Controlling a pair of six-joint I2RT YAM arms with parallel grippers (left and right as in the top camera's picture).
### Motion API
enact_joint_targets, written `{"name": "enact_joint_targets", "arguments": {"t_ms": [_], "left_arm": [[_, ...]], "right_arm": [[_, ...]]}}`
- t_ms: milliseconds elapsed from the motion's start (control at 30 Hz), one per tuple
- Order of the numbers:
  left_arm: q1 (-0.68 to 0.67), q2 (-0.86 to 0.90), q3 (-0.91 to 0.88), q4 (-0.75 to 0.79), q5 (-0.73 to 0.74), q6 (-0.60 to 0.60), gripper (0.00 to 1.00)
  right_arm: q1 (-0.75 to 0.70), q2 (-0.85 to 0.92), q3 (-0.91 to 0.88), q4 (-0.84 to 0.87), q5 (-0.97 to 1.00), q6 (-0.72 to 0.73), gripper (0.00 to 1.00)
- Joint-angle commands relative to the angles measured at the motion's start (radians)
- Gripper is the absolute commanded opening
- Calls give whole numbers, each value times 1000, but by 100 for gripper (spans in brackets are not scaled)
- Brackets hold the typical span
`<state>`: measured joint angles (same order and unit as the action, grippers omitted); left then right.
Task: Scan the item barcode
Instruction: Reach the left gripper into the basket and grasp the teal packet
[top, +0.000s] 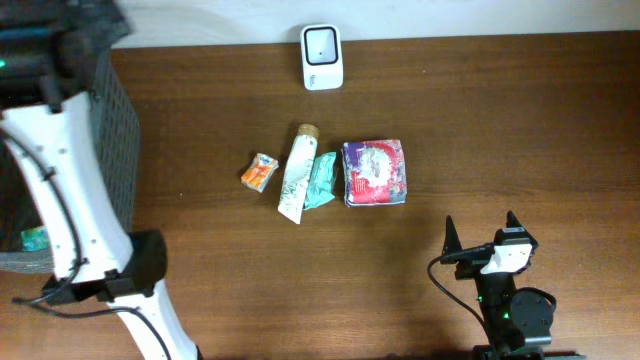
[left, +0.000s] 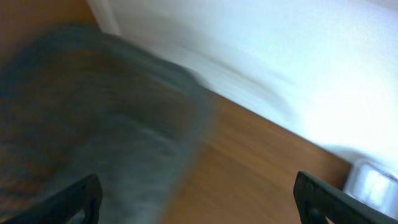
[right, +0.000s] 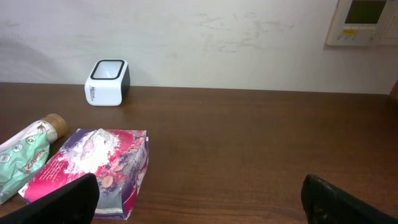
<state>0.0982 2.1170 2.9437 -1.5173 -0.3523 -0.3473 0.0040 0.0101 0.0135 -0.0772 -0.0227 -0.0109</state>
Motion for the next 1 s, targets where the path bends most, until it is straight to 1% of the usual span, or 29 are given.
{"name": "enact_joint_targets", "arguments": {"t_ms": [0, 33, 133, 200, 300, 367, 400, 433, 467, 500, 533, 600, 633, 767, 900, 933, 967], "left_arm": [[159, 2, -50, -74, -142, 4, 98], [221, 3, -117, -90, -142, 4, 100], [323, 3, -278, -88, -143, 5, 99], [393, 3, -425, -76, -143, 15, 100], [447, 3, -660, 2, -134, 122, 100], [469, 3, -812, 80, -93, 220, 98], [477, 3, -883, 124, -40, 287, 92], [480, 3, -934, 158, 9, 343, 74], [480, 3, -970, 184, 34, 371, 60], [478, 3, -1007, 211, 39, 379, 56], [478, 3, -1051, 243, 31, 380, 67], [481, 3, -1106, 275, -11, 379, 71], [484, 3, -1125, 286, -14, 379, 72], [488, 3, -1181, 324, -38, 378, 80], [500, 3, -1213, 335, -65, 379, 79], [509, 3, -1217, 339, -76, 379, 77], [518, 3, -1218, 341, -74, 379, 73]], "right_arm": [[-5, -6, -8, -2, 9, 4, 99], [-5, -6, -8, -2, 9, 4, 99], [-5, -6, -8, -2, 9, 4, 99], [-5, -6, -8, -2, 9, 4, 99], [-5, -6, -8, -2, 9, 4, 99], [-5, -6, -8, -2, 9, 4, 99], [-5, -6, -8, -2, 9, 4, 99], [-5, -6, -8, -2, 9, 4, 99], [-5, -6, -8, -2, 9, 4, 99], [-5, -6, -8, -2, 9, 4, 99], [-5, -6, -8, -2, 9, 4, 99], [-5, -6, -8, -2, 9, 4, 99], [-5, -6, -8, -2, 9, 4, 99], [-5, -6, -8, -2, 9, 4, 99], [-5, -6, -8, -2, 9, 4, 99], [-5, -6, -8, -2, 9, 4, 99], [-5, -6, -8, -2, 9, 4, 99]]}}
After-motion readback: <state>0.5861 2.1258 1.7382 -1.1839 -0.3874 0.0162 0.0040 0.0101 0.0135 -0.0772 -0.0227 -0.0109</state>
